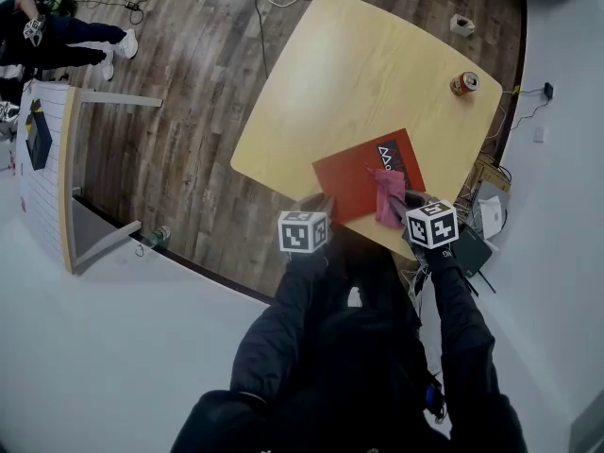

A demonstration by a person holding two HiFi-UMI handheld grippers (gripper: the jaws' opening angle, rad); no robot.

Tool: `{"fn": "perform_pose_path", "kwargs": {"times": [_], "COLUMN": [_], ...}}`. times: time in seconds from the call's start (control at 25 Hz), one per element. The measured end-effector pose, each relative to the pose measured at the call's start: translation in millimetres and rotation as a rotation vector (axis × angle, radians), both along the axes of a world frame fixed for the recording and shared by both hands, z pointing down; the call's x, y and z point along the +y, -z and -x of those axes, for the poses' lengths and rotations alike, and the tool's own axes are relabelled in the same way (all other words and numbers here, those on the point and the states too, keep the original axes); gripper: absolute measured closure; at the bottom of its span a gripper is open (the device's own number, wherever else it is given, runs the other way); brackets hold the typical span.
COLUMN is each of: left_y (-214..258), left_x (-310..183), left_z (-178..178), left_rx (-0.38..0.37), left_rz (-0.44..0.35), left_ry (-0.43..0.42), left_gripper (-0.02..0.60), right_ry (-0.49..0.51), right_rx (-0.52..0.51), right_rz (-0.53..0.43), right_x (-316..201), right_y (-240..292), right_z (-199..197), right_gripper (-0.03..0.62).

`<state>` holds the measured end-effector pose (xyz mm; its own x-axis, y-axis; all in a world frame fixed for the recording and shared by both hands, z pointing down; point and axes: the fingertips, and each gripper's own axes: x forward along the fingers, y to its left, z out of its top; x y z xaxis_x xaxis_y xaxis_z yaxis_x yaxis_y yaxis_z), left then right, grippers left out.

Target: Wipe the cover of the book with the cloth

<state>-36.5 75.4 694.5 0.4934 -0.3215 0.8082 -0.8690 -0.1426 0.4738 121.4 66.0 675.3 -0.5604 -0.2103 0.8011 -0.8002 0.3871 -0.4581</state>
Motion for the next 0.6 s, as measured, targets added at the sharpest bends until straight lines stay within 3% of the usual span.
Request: {"fn": "perform_pose_path", "kwargs": {"times": [0.4,0.6], "left_y": [0,0], "left_x": [1,0], "left_z": [-1,-1], "left_rx": [-0.009,-0.028], "left_rz": [-0.005,-0.007], "left_ry": [-0.010,-0.016], "left_gripper": [0.472,0.473], "right_ry": [-0.016,-0.070], "right_rx": [0.112,0.154], "right_rz": [-0.054,-0.084], "right_x": [-11,-17], "right_y": [1,7], "right_z": [-49,-70], "right_gripper": [0.514,0.516]}}
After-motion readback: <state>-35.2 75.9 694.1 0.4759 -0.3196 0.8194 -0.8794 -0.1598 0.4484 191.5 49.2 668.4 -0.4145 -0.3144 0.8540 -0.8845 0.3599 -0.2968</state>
